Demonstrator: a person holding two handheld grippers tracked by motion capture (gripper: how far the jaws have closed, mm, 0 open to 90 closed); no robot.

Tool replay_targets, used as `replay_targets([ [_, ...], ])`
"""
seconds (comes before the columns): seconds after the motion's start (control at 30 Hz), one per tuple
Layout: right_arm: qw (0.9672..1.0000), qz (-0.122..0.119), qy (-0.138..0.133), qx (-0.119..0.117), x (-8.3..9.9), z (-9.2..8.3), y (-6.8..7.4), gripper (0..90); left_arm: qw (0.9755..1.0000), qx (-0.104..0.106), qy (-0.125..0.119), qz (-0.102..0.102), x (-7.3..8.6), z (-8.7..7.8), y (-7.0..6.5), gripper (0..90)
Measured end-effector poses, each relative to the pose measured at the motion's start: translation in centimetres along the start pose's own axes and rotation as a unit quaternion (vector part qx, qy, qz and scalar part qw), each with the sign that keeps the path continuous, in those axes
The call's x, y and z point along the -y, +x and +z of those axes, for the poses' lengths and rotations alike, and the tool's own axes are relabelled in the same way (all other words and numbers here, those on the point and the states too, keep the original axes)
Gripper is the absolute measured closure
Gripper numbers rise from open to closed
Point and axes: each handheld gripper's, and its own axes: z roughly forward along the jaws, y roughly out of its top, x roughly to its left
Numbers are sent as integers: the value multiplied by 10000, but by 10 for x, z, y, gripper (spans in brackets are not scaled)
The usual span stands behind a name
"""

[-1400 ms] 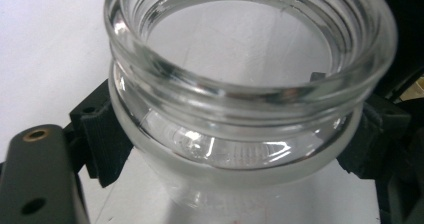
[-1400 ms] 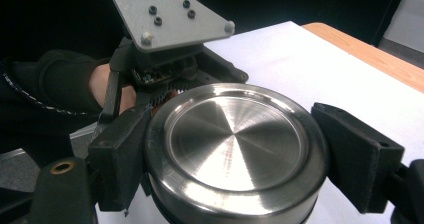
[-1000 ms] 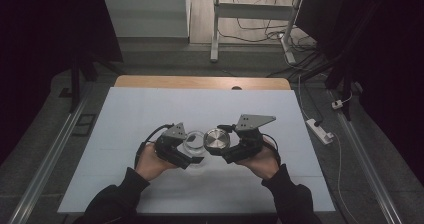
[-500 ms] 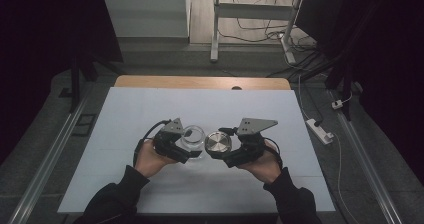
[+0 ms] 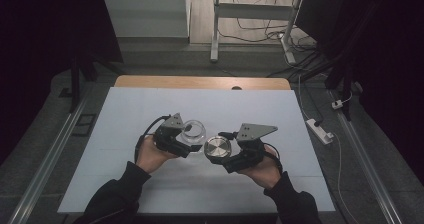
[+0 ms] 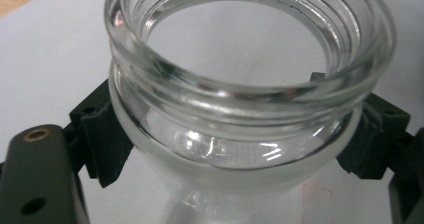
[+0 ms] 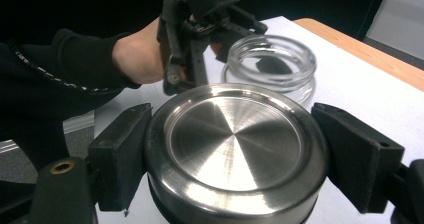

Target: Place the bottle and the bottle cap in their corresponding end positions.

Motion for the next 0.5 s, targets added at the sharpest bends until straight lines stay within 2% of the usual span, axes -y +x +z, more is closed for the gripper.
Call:
replay_targets([
  [0.27,10000,-14,22,-16,6,3,6,194,9999,-118,-98,-4,-7,-1,9,160],
  [0.5,9999,-26,89,-47,15,7,11,194,9997,-196,-133,-2,-13,5,16,160],
])
